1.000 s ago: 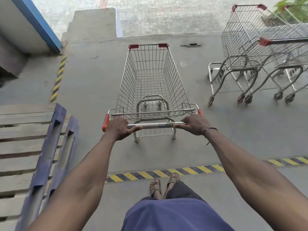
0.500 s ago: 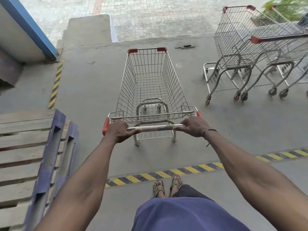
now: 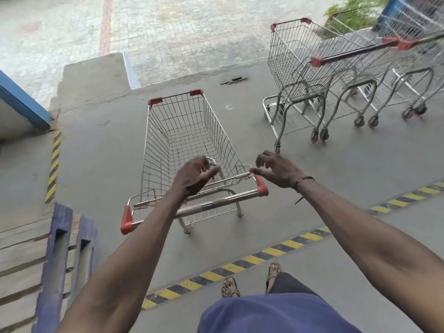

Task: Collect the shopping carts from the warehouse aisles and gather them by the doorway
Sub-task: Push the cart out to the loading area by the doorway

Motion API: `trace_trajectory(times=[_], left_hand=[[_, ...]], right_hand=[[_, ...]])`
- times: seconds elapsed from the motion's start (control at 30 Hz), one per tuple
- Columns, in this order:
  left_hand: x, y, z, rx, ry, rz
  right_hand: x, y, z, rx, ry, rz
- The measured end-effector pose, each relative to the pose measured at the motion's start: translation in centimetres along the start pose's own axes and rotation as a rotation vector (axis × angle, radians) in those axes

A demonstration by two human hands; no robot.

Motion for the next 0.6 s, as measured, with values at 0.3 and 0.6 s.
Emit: trace_trajectory(times=[0.3, 0.6], left_hand=[[7.0, 12.6, 11.7, 0.18, -0.04, -0.024], [14.3, 26.5, 25.3, 0.243, -0.066, 0.005]], right_hand=[[-7.3, -3.6, 14.8, 0.231, -0.033, 0.039], [-18.1, -5.7, 33.0, 0.326, -0.041, 0.097]])
Point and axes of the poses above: each hand's wrist, its own y-axis towards the middle knuckle, its own x-axis out of the palm, z = x × y, the point moved 3 cm from there along y, towards the middle knuckle, and after that the axes turned 4 degrees about -y, right-handed, at the moved point
